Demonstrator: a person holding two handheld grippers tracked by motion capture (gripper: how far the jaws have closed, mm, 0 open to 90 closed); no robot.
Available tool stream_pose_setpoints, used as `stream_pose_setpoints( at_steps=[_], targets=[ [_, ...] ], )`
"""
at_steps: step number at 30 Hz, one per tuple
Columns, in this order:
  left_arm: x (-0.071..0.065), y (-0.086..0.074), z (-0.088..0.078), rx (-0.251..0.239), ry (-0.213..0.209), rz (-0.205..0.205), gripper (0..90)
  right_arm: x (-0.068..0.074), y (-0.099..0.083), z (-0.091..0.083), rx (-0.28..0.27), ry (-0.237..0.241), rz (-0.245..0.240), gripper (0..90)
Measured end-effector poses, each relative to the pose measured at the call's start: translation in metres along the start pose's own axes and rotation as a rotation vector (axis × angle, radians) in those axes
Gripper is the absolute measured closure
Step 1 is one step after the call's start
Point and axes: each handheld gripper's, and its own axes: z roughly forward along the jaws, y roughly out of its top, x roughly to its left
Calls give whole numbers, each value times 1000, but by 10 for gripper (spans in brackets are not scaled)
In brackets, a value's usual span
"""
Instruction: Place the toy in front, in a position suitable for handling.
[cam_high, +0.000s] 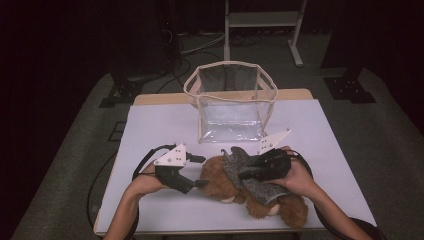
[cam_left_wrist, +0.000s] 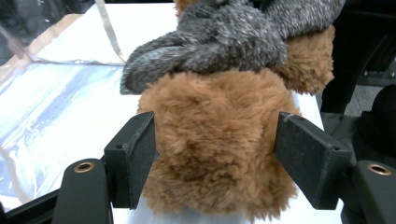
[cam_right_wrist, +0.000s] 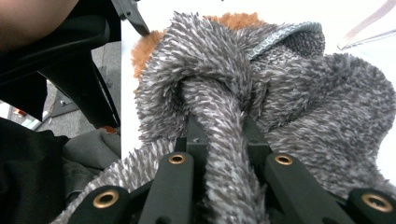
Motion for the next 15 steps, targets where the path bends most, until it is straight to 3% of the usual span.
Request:
stream_pose_setpoints(
  at_steps=[2,4,6,12,15],
  targets=[
    [0,-2,3,14,2,-11,295,-1,0,0,-4,1,2,779],
    [0,-6,12,69,-4,-6,302,0,1,1,2,-2,-2,778],
    [-1,-10,25,108,-41,-24,302,1,2,2,8,-8,-13,778],
    [-2,-15,32,98,-44,-43,320,6,18,6,29,-25,-50,776],
    [-3,-15,32,101,-42,-35,326,8,32,14,46,-5,-79,775]
  ],
)
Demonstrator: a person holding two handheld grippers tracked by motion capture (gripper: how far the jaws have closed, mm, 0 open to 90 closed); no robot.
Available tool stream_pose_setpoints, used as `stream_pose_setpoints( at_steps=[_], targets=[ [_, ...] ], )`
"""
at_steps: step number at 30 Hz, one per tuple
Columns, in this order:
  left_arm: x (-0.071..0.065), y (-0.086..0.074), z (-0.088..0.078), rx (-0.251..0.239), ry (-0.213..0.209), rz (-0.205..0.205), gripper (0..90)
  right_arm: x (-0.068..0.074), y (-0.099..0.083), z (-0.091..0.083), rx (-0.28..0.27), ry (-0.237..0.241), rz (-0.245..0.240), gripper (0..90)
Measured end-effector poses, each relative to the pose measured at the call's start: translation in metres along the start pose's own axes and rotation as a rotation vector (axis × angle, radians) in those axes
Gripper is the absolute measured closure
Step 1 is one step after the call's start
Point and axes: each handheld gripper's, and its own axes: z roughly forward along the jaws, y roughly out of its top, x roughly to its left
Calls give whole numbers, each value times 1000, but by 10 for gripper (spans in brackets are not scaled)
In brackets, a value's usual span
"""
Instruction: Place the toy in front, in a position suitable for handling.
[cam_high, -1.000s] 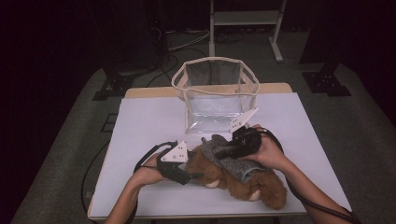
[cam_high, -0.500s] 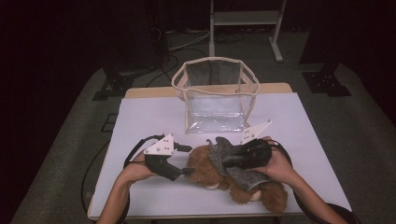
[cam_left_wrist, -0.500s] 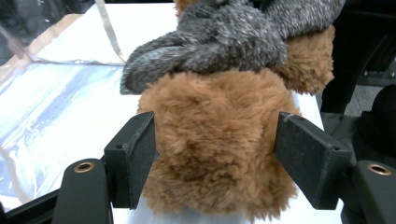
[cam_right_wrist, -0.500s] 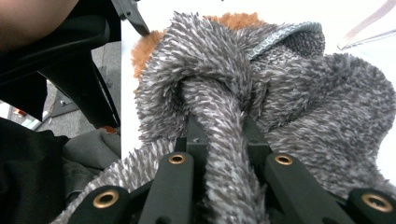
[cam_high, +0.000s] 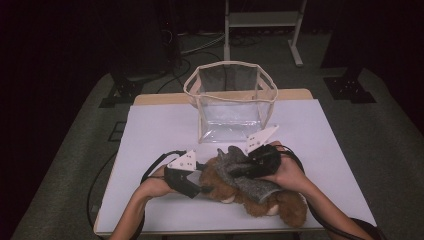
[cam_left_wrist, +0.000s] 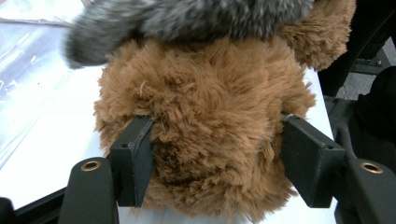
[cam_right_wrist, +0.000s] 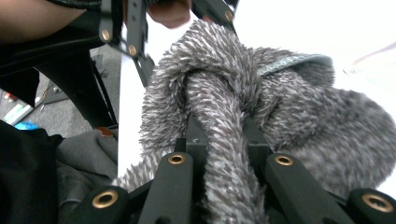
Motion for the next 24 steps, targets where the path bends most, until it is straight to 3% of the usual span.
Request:
stream_pose_setpoints(
  at_steps=[4,10,14,18,19,22,24],
  targets=[
    [-3,0,0,3,-2,20,327,2,20,16,8,29,-35,775],
    [-4,-4,-1,-2,3,21,328,-7,33,36,13,30,-22,774],
    [-5,-2,-1,11,3,37,327,-20,26,20,7,0,21,772],
    [-5,-2,-1,10,1,38,326,-32,8,-5,52,-65,55,770],
    [-4,-1,-2,15,1,40,324,-32,2,-9,64,-81,76,770],
    [-2,5,-6,24,-9,57,303,-29,-14,-16,52,-60,104,771],
    [-3,11,-9,14,-20,62,291,-20,-17,-16,43,-59,87,772]
  ],
)
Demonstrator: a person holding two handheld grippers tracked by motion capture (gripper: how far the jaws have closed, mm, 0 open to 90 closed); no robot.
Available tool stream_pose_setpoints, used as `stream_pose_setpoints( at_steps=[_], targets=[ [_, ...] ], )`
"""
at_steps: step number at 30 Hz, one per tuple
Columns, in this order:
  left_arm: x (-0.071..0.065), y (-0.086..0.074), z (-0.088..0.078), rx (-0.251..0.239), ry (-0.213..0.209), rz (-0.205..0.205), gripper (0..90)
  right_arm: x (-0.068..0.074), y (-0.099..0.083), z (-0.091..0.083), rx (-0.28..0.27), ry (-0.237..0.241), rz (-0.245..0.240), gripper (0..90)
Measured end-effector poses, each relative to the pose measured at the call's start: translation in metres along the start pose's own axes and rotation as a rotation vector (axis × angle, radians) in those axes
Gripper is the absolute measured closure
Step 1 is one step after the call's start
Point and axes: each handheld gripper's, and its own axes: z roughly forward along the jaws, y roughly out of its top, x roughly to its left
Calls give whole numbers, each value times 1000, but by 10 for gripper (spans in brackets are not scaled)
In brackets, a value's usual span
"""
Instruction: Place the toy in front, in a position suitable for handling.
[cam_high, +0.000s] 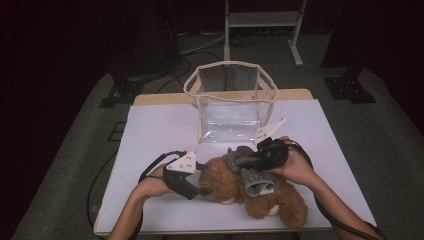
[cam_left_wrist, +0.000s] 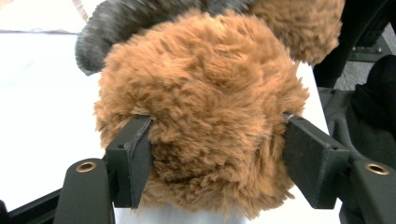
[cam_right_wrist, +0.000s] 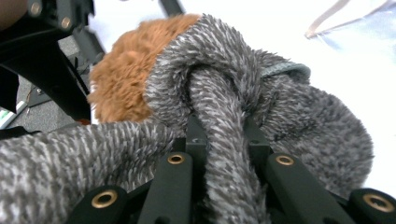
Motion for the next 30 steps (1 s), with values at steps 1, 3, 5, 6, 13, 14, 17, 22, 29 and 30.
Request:
stream_pose_setpoints(
  at_steps=[1,3,5,6,13,14,17,22,29,30],
  targets=[
    [0,3,-2,-20,-4,5,288,3,-1,0,-7,8,-13,772],
    [0,10,-4,-55,-9,-3,275,11,0,2,-8,21,-40,772],
    [2,15,0,-58,-7,-6,254,18,2,4,-4,17,-64,771],
    [2,17,5,-40,-5,-10,232,20,4,5,-3,18,-73,771],
    [2,8,15,-63,-14,-51,191,17,-5,-10,-47,35,-47,768],
    [2,7,16,-67,-12,-55,192,16,-7,-14,-54,33,-40,769],
    [3,6,16,-72,-9,-67,191,15,-14,-26,-67,11,-27,769],
    [1,7,16,-63,1,-69,185,11,-27,-56,-86,-51,-8,767],
    [3,10,19,-37,16,-81,137,10,-35,-58,-90,-71,9,767],
    [3,10,20,-28,20,-87,109,10,-35,-53,-87,-67,8,767]
  ],
)
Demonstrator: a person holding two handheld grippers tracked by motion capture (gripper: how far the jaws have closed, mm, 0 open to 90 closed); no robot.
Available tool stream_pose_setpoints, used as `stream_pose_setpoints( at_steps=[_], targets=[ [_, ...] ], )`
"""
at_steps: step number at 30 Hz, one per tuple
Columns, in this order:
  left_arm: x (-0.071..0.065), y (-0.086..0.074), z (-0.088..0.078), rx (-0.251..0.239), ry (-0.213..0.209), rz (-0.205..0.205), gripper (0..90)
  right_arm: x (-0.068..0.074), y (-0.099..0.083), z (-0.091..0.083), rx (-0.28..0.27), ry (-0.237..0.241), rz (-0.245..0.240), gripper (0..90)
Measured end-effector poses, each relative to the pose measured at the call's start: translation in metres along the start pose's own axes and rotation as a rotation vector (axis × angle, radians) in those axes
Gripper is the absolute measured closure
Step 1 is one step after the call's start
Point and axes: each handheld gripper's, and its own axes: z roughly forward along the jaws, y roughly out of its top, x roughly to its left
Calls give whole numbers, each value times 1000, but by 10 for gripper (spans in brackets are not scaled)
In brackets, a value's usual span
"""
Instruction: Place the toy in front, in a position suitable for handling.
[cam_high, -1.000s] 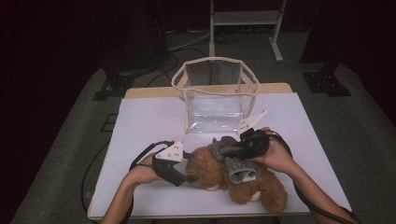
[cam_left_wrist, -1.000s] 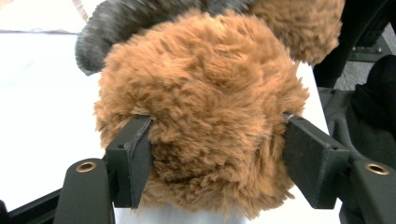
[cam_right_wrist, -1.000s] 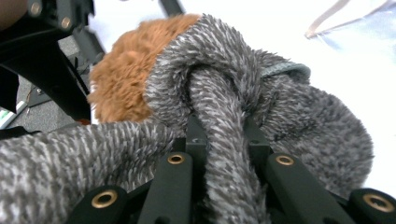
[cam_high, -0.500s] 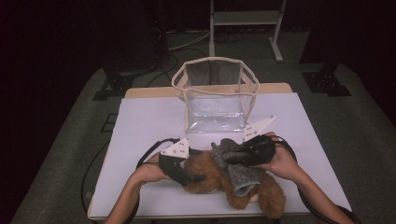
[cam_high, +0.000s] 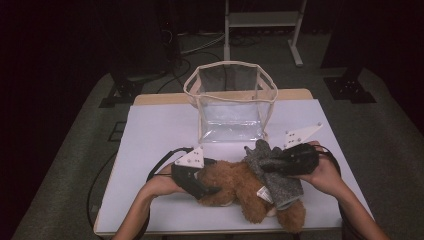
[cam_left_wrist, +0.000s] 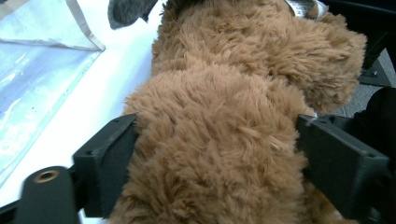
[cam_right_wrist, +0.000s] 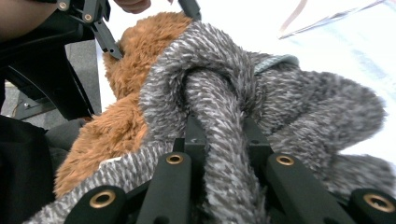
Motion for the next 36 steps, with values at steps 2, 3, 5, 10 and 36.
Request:
stream_pose_setpoints(
  at_steps=[2,3,5,10,36],
  targets=[
    [0,0,3,13,8,-12,71,1,1,8,-4,3,-5,768],
    [0,0,3,16,8,-11,62,1,2,10,-5,7,-8,768],
    [1,1,5,19,15,-23,38,3,4,15,-7,17,-10,768],
    [4,0,5,4,0,-43,33,4,6,16,-9,15,-20,768],
    [0,0,2,0,8,14,141,0,-10,-13,9,0,17,771]
  ],
)
